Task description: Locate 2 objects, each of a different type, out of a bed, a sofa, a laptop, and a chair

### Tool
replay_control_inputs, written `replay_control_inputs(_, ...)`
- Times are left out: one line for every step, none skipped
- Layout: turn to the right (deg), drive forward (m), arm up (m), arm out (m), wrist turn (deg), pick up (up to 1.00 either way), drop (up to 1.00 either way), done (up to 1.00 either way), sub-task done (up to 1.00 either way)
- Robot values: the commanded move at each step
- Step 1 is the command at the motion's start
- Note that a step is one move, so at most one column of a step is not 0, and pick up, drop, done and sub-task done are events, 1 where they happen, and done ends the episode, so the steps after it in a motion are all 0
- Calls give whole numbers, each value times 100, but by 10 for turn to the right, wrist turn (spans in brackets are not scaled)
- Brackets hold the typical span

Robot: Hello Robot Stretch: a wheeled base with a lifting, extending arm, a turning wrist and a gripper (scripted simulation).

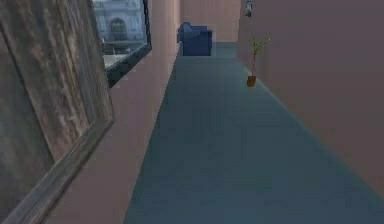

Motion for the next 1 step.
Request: replay_control_inputs(180,0,0,0,0,0,0,0,0)
